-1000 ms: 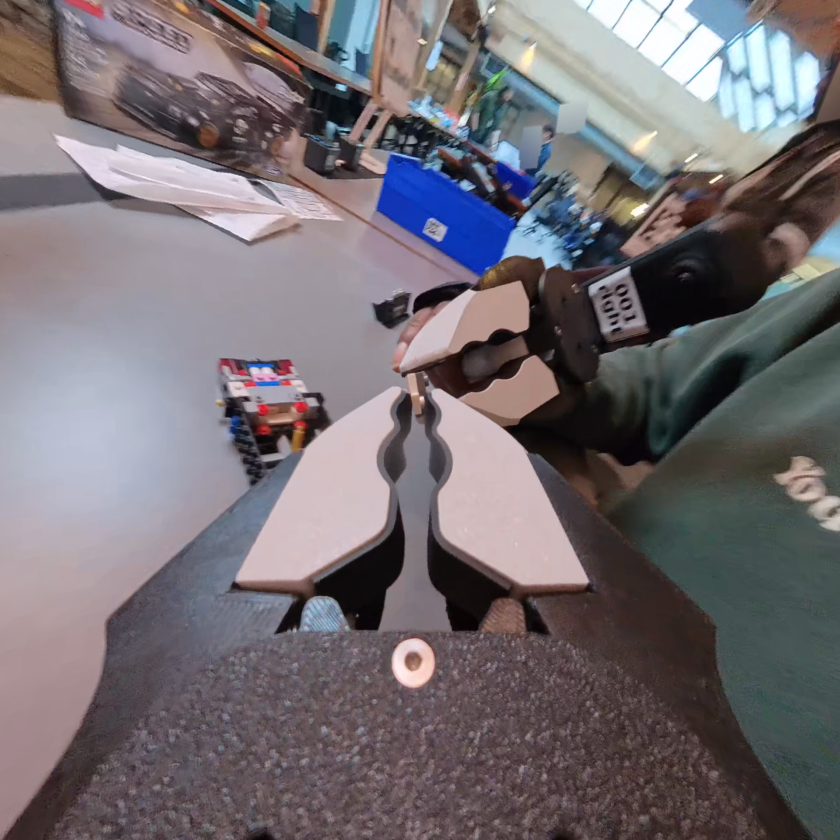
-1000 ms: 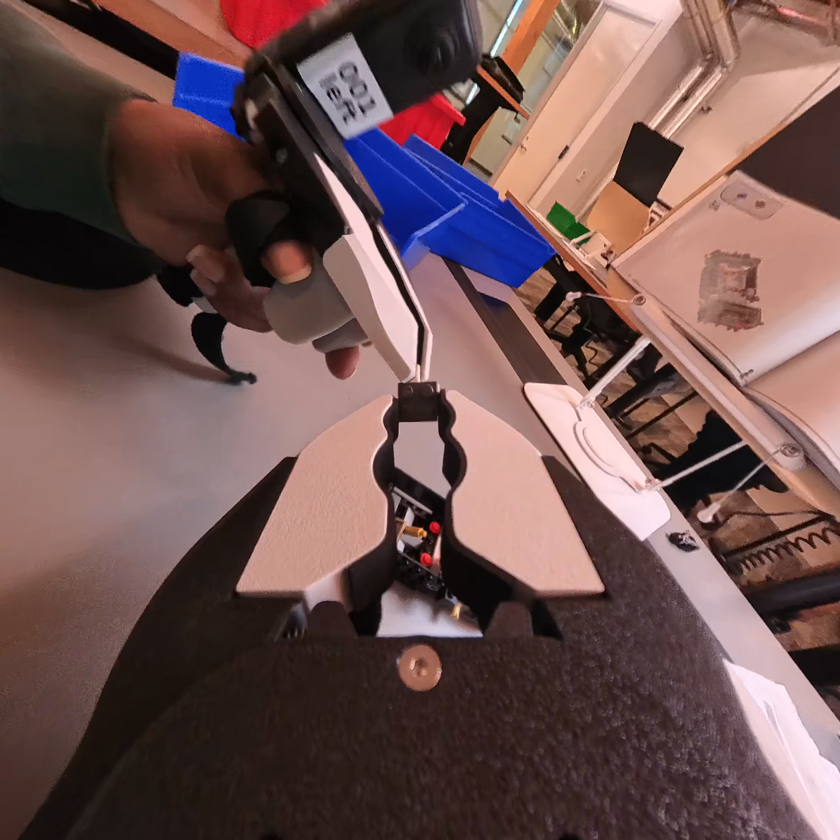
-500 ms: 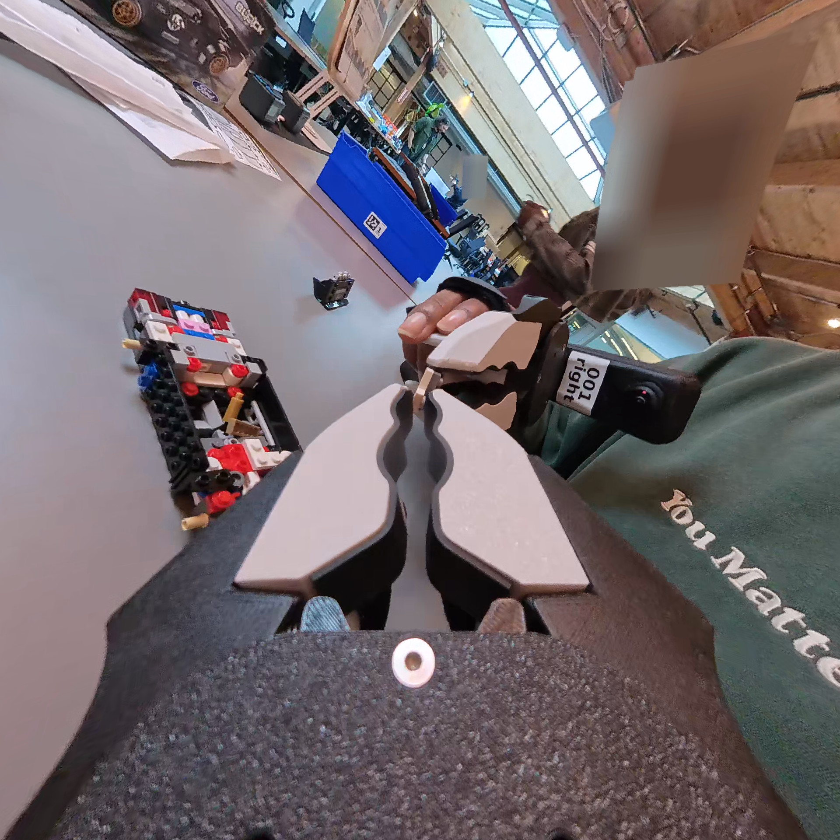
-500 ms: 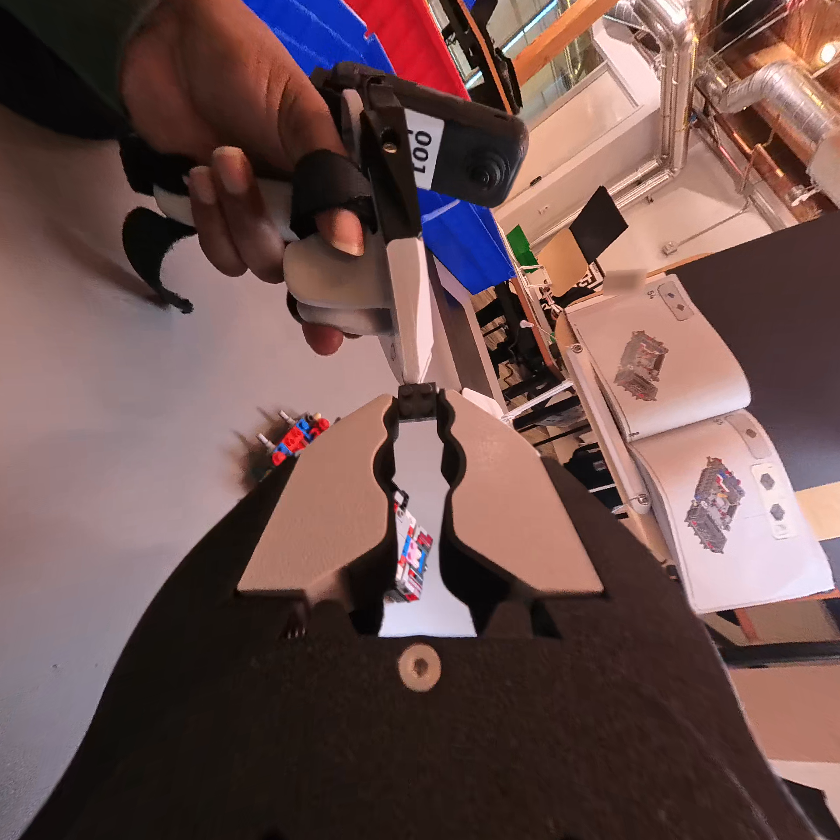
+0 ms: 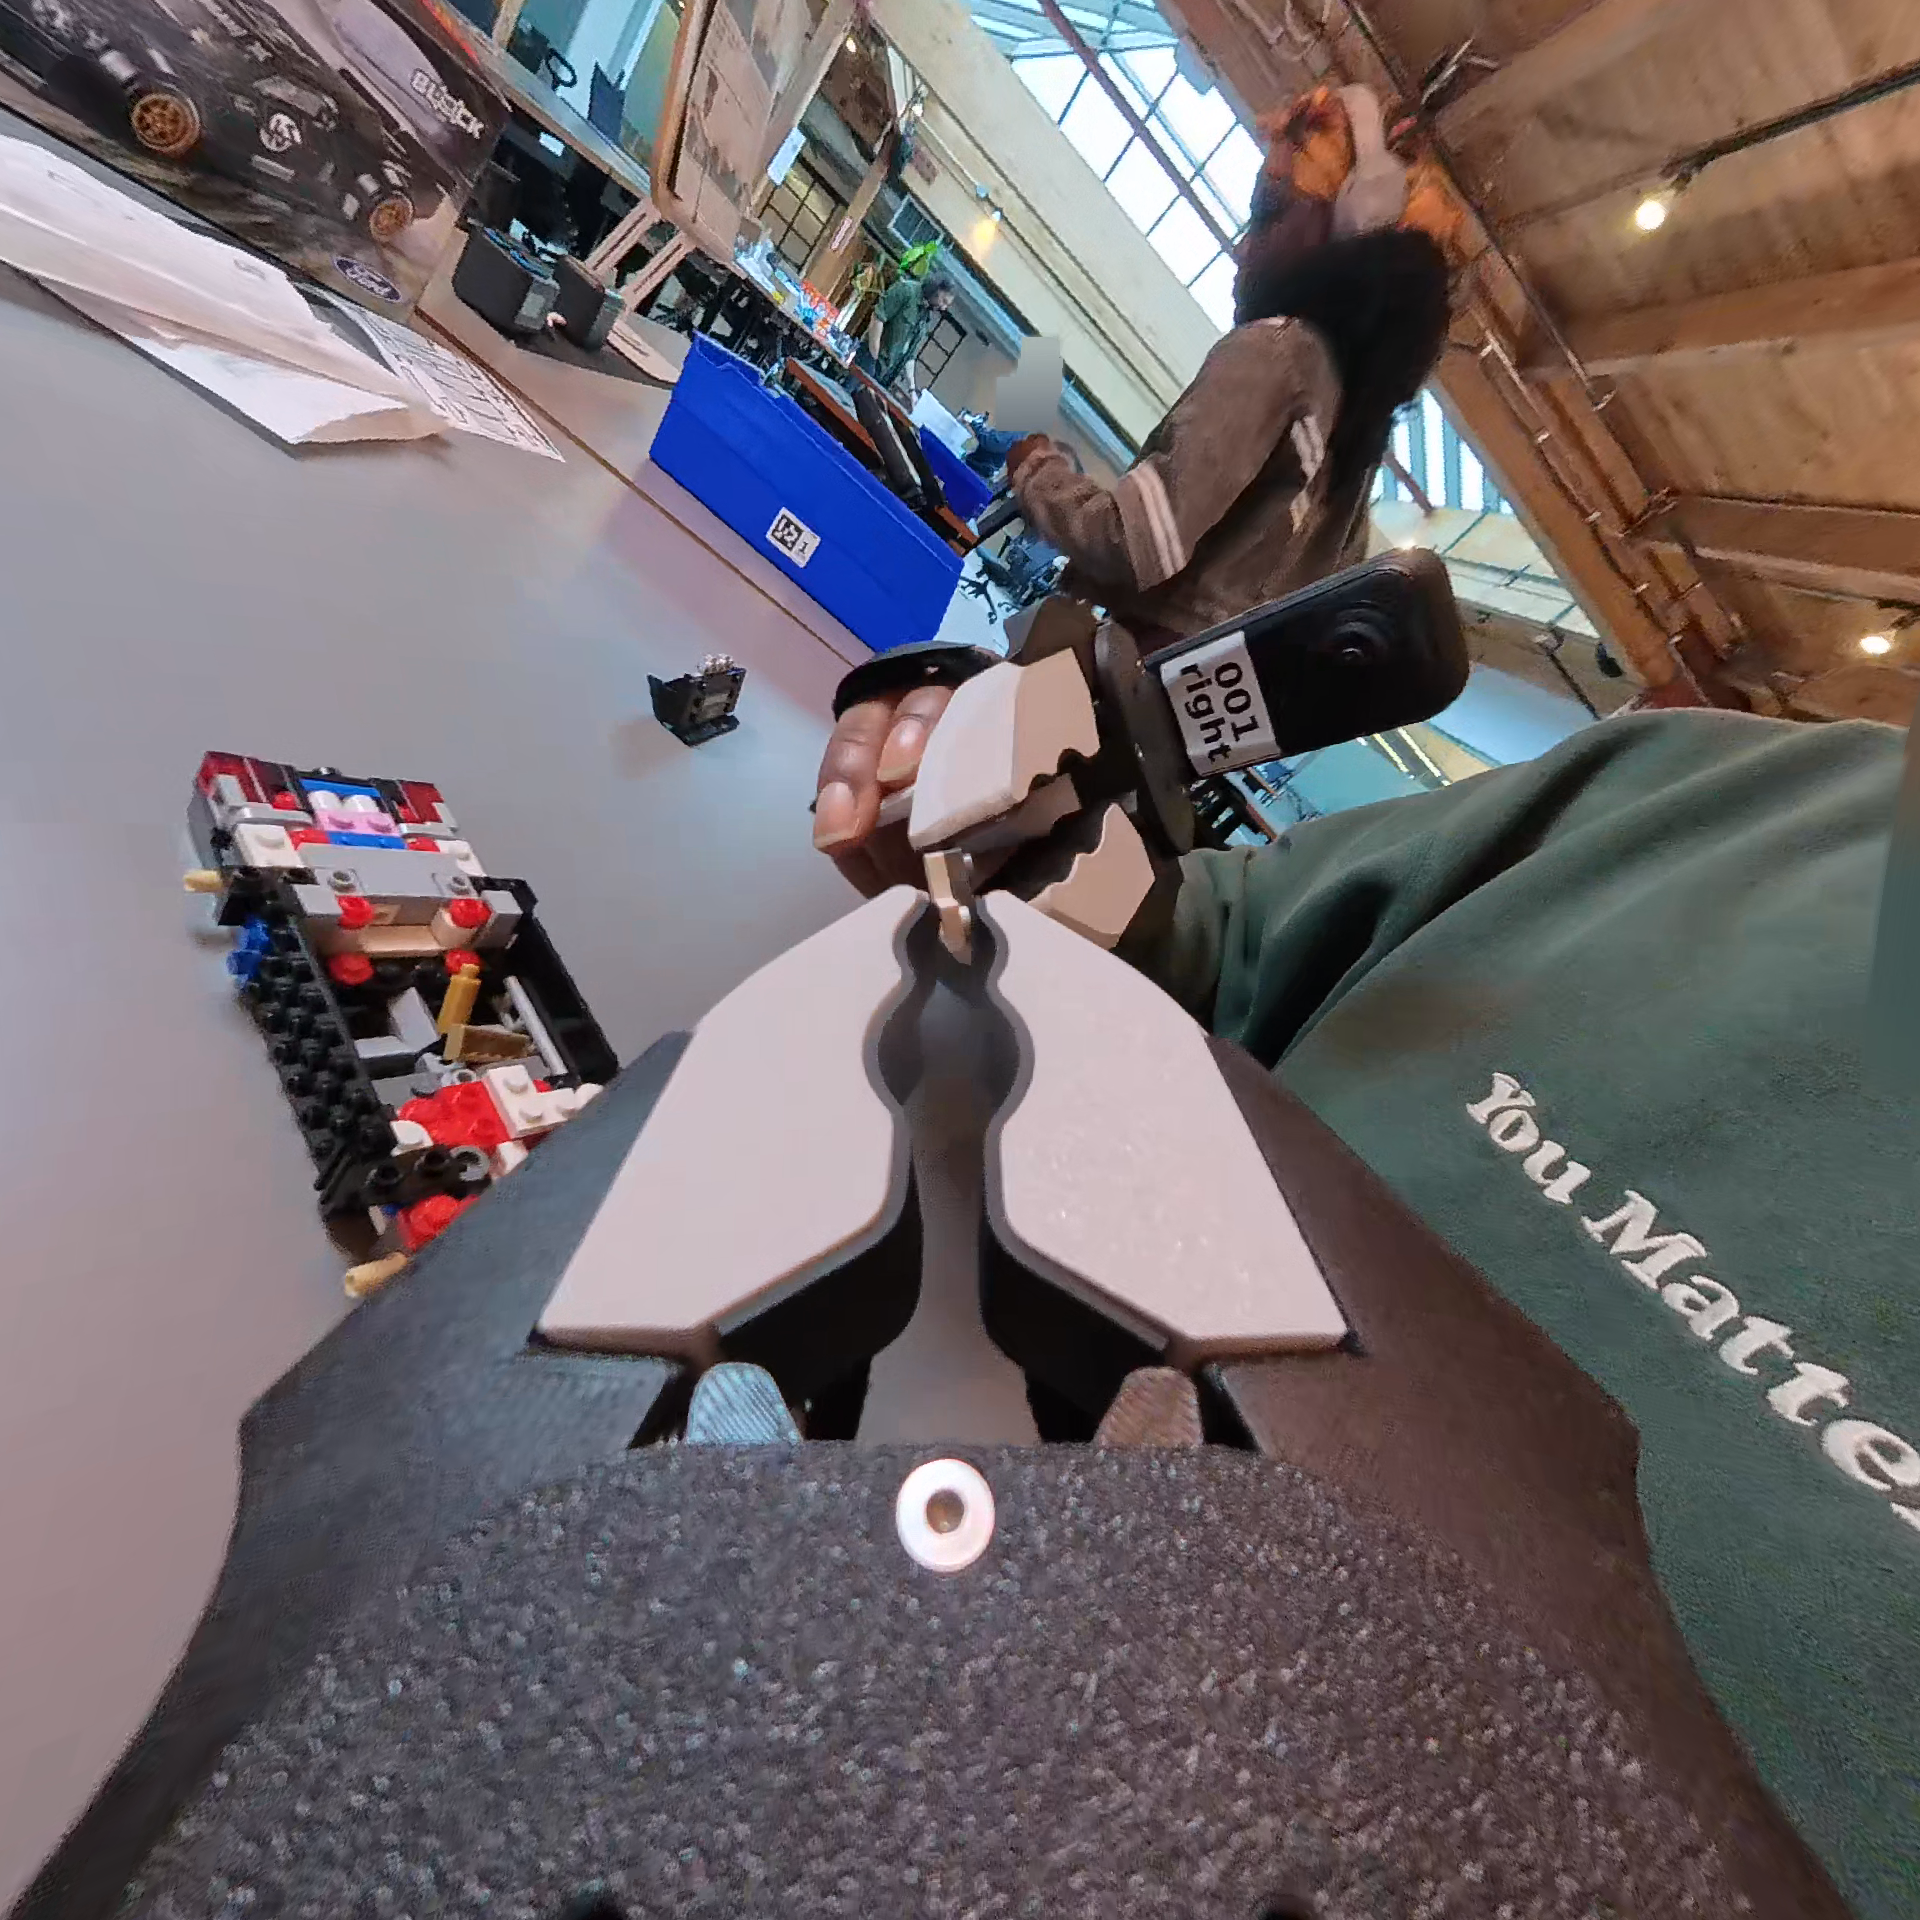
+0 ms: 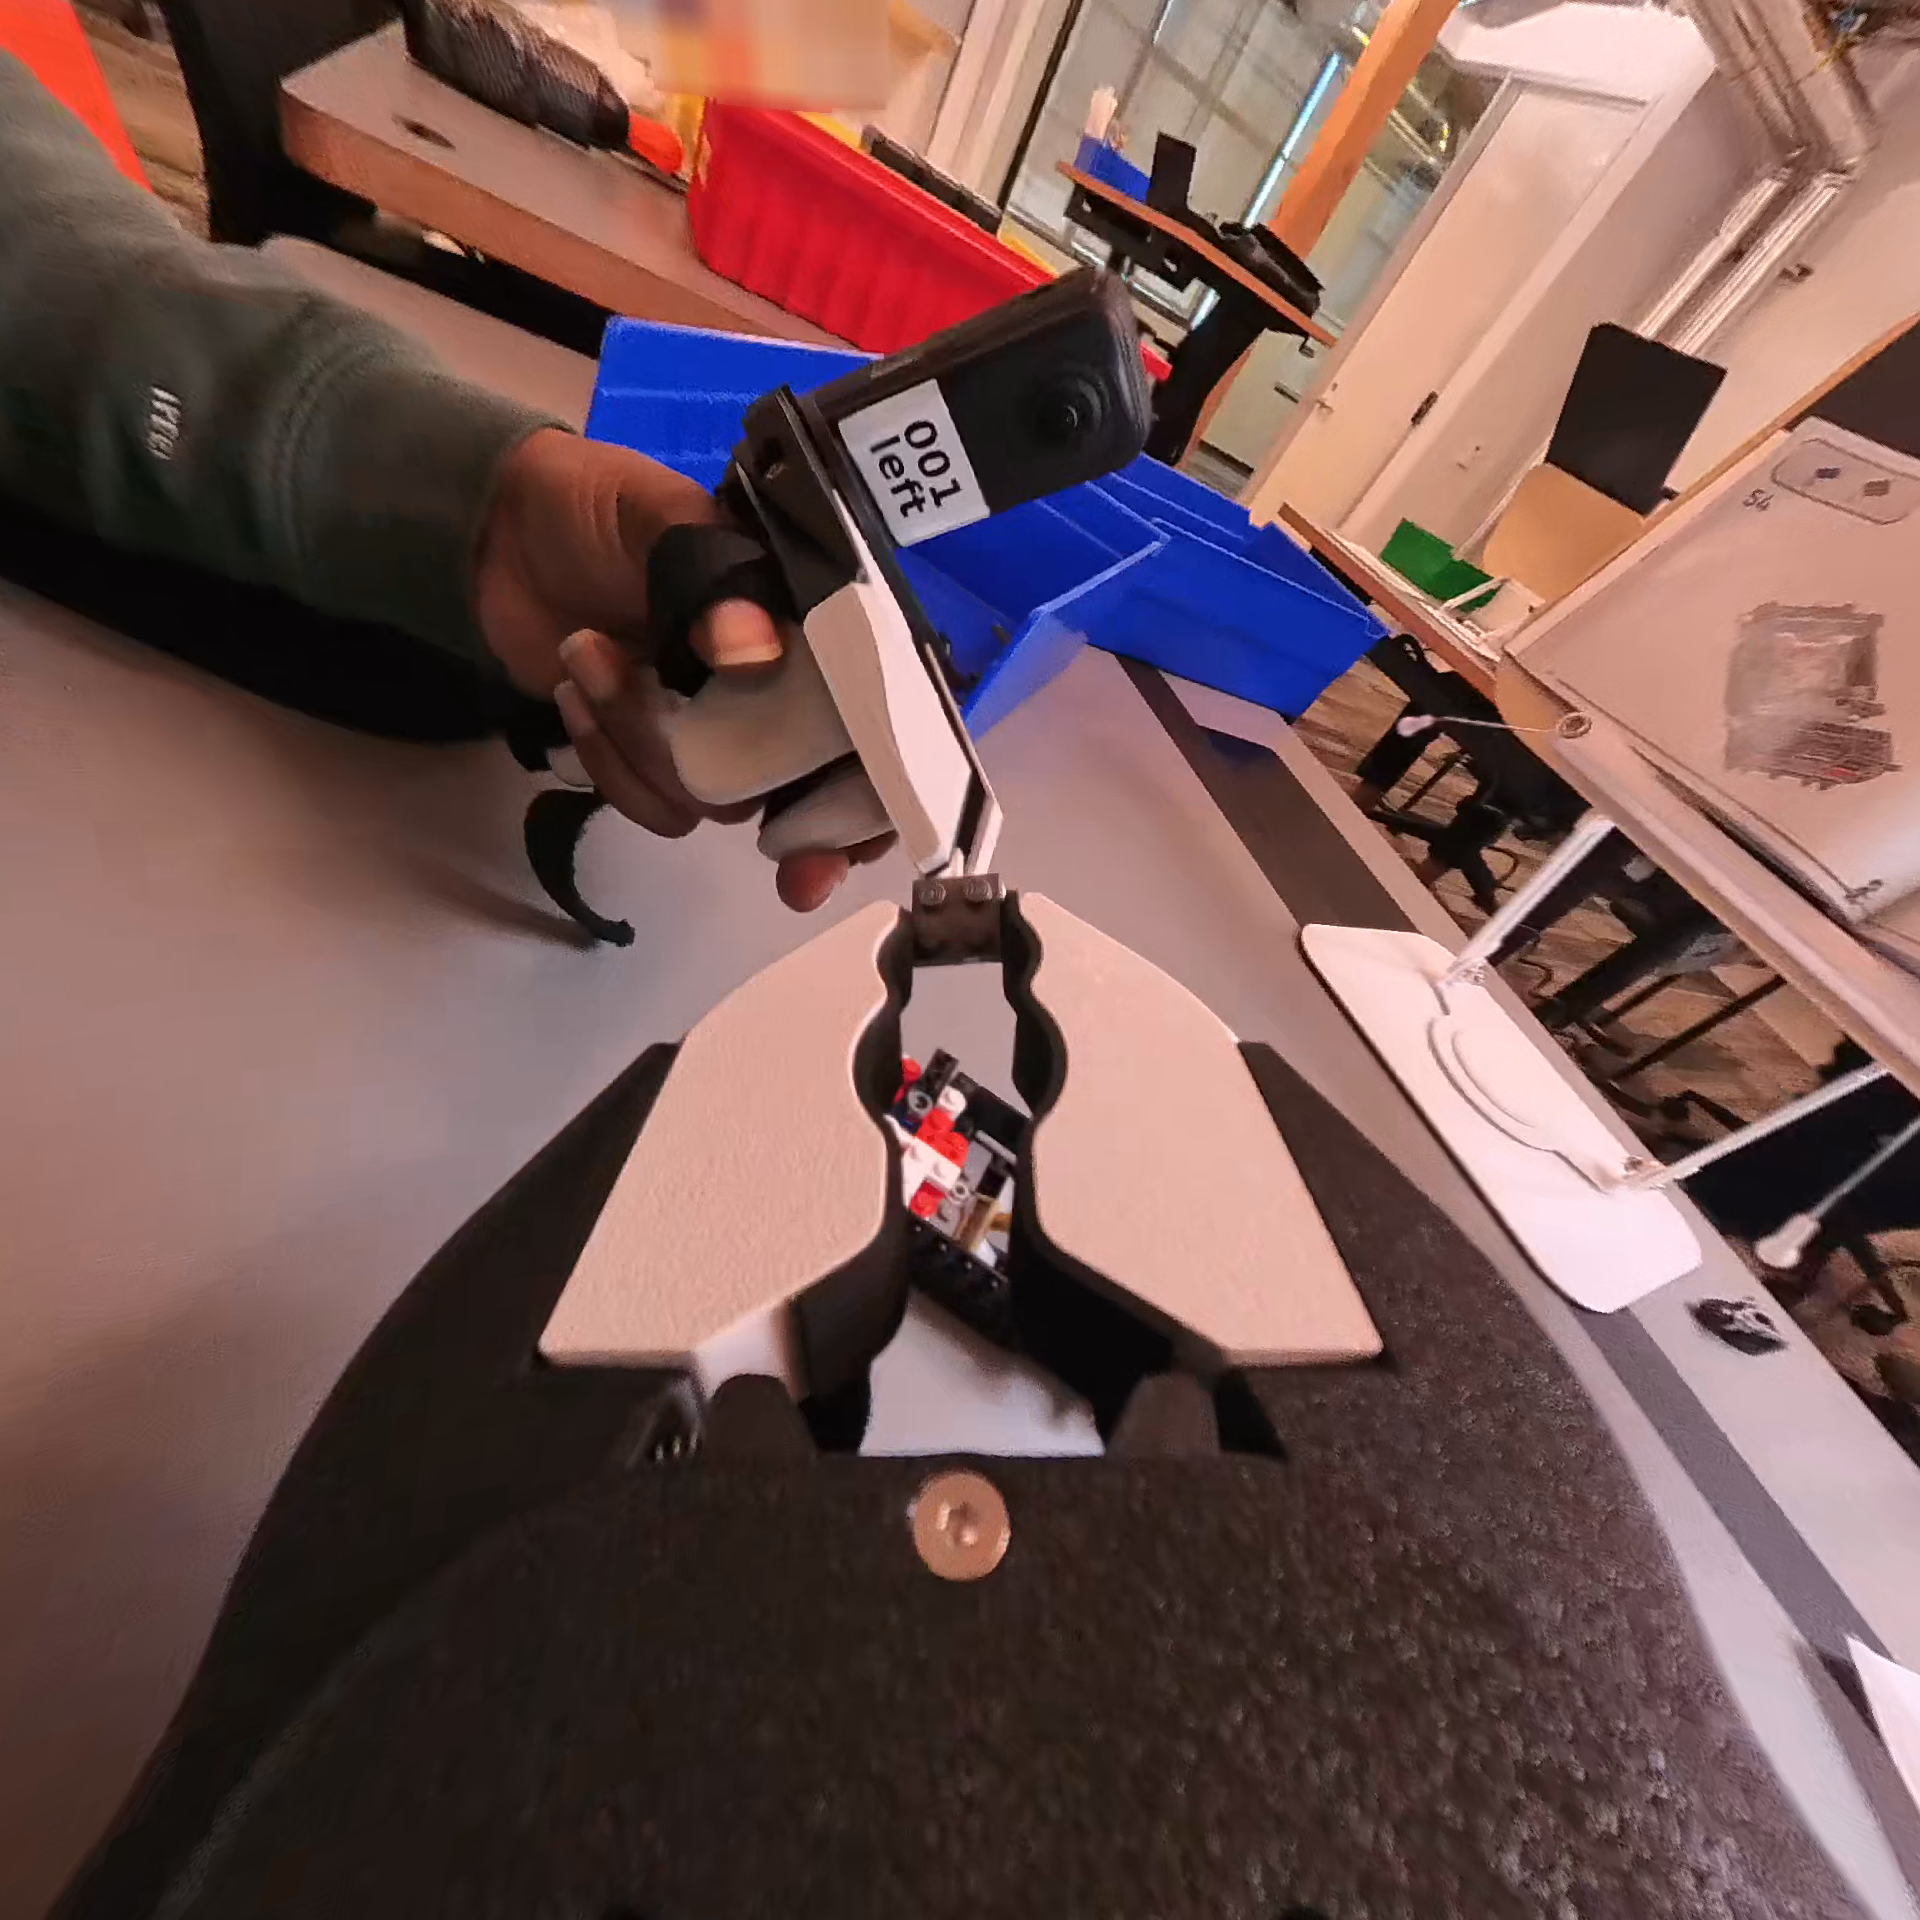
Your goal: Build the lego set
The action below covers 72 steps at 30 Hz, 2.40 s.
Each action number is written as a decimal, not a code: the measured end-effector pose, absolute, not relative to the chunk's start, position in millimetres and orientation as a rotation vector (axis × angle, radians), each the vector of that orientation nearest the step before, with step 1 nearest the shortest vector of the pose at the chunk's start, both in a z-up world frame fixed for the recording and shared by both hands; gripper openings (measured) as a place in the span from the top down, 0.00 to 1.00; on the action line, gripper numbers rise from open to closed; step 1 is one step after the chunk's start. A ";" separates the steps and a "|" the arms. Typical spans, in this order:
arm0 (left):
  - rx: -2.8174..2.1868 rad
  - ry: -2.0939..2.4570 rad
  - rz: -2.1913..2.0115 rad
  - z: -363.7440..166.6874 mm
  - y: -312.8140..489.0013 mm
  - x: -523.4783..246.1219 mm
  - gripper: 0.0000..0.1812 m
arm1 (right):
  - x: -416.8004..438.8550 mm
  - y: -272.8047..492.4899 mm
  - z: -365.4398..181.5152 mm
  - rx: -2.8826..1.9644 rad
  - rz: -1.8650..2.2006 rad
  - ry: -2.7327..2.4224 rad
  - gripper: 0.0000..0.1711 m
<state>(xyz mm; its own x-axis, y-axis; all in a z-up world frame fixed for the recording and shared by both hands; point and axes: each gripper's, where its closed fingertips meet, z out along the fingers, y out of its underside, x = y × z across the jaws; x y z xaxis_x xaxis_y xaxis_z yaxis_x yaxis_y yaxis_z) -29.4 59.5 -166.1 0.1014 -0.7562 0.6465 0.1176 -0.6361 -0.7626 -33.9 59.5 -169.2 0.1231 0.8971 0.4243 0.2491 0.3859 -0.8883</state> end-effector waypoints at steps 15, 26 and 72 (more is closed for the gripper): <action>-1.852 0.506 -1.523 -183.6 72.4 -31.4 0.97 | -37.3 71.7 -182.0 -0.946 0.138 -1.471 0.91; -1.904 0.436 -1.434 -198.9 89.4 -44.7 0.97 | -41.3 51.6 -179.0 -1.113 0.544 -1.473 0.93; -2.283 0.649 -0.599 -278.0 155.5 -88.2 0.70 | -18.7 94.6 -184.7 -1.304 0.634 -1.311 0.92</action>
